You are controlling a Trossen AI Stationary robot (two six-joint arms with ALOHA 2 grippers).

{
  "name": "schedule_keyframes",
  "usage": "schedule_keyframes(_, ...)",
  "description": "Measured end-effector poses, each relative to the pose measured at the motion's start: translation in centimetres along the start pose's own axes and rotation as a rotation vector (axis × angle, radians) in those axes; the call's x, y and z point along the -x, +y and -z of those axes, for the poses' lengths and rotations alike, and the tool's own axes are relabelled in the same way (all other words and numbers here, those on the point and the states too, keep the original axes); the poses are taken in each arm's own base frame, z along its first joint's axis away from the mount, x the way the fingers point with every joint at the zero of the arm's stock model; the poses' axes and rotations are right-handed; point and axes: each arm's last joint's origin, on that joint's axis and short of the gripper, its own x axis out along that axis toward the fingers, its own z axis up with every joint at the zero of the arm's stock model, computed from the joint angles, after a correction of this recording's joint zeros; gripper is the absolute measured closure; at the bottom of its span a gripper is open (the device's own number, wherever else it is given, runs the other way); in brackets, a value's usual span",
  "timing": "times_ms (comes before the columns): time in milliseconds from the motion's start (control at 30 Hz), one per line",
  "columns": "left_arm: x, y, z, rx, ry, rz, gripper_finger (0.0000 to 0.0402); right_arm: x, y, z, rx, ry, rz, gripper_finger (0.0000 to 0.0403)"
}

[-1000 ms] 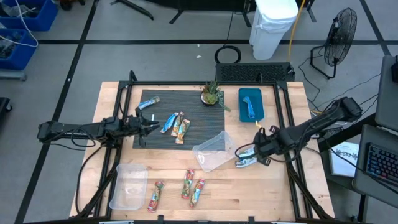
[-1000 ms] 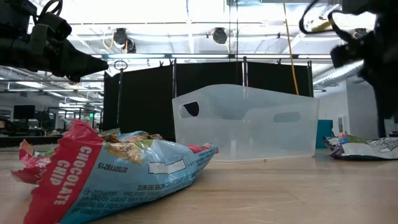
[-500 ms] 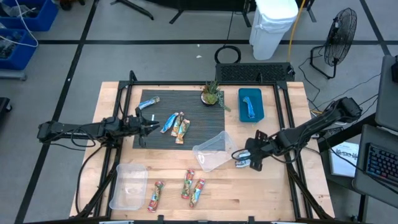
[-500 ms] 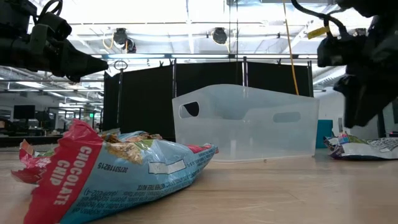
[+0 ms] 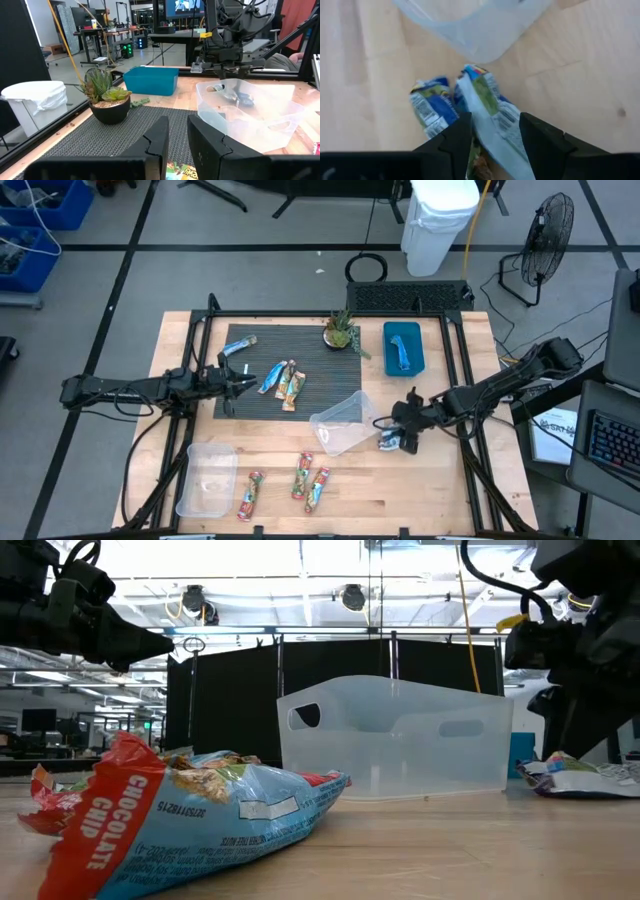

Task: Pick and place Granola Bars by type
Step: Put the top blue granola bar into the blue bin

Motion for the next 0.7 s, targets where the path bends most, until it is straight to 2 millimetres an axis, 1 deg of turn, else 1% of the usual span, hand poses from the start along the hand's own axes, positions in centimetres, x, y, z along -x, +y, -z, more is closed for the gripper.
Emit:
schedule_keyframes(300, 0.0, 0.0, 0.0, 0.000, 0.000, 0.000, 0.0325, 0.0, 0.1, -0.1, -0.010, -0.008, -0.008, 0.0247)
schedule_keyframes(467, 0.0, 0.0, 0.0, 0.000, 0.000, 0.000, 0.0325, 0.0, 0.3, -0.4, -0.014, -0.041, -0.029, 0.0247)
schedule_keyframes(567, 0.0, 0.0, 0.0, 0.000, 0.000, 0.000, 0.0325, -0.5, 0.4, -0.4, -0.011, -0.034, -0.025, 0.0248)
schedule_keyframes(700, 0.0, 0.0, 0.0, 0.000, 0.000, 0.000, 0.0325, -1.8, 0.4, -0.2, 0.011, 0.002, -0.003, 0.0248)
